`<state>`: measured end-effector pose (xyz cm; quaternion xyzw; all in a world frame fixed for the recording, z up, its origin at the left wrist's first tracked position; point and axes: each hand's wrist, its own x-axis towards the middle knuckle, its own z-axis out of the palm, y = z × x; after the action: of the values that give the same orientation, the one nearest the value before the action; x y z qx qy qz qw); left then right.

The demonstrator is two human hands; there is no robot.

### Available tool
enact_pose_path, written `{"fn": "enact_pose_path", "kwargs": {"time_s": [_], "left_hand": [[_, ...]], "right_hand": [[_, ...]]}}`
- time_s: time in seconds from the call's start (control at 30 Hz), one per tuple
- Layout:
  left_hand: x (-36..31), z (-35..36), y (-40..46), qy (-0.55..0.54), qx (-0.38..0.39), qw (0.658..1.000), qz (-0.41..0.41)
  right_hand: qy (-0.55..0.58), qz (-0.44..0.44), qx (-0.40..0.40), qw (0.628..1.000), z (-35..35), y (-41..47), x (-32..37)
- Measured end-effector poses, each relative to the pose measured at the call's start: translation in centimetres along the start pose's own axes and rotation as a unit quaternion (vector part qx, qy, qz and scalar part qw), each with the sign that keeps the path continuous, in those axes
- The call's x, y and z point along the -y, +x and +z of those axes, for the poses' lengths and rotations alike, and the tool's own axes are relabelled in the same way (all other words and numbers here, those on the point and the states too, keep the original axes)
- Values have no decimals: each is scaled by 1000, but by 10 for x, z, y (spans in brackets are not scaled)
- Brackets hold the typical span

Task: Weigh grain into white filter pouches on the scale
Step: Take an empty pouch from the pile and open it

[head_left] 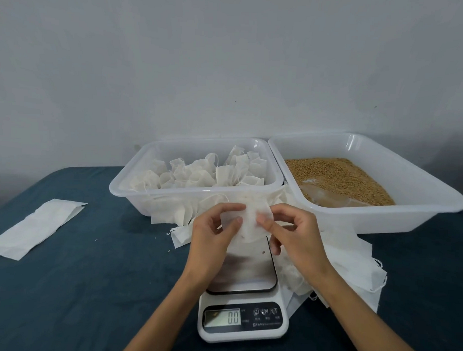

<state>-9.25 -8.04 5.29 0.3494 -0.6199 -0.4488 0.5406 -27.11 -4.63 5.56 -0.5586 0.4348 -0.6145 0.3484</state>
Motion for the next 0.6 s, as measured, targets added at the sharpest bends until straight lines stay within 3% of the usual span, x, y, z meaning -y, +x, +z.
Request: {"fn": "enact_pose_path", "kwargs": {"time_s": [0.17, 0.4, 0.6], "left_hand": [[-3, 0, 2, -27, -40, 999, -17], [-3, -1, 2, -41, -39, 998, -22], [-4, 0, 2, -39, -56, 997, -30]], "right_hand": [[-9, 16, -67, 998, -4, 1, -4], [-14, 0, 19, 1000, 1, 2, -2], [-7, 0, -56, 998, -4, 2, -2]]}}
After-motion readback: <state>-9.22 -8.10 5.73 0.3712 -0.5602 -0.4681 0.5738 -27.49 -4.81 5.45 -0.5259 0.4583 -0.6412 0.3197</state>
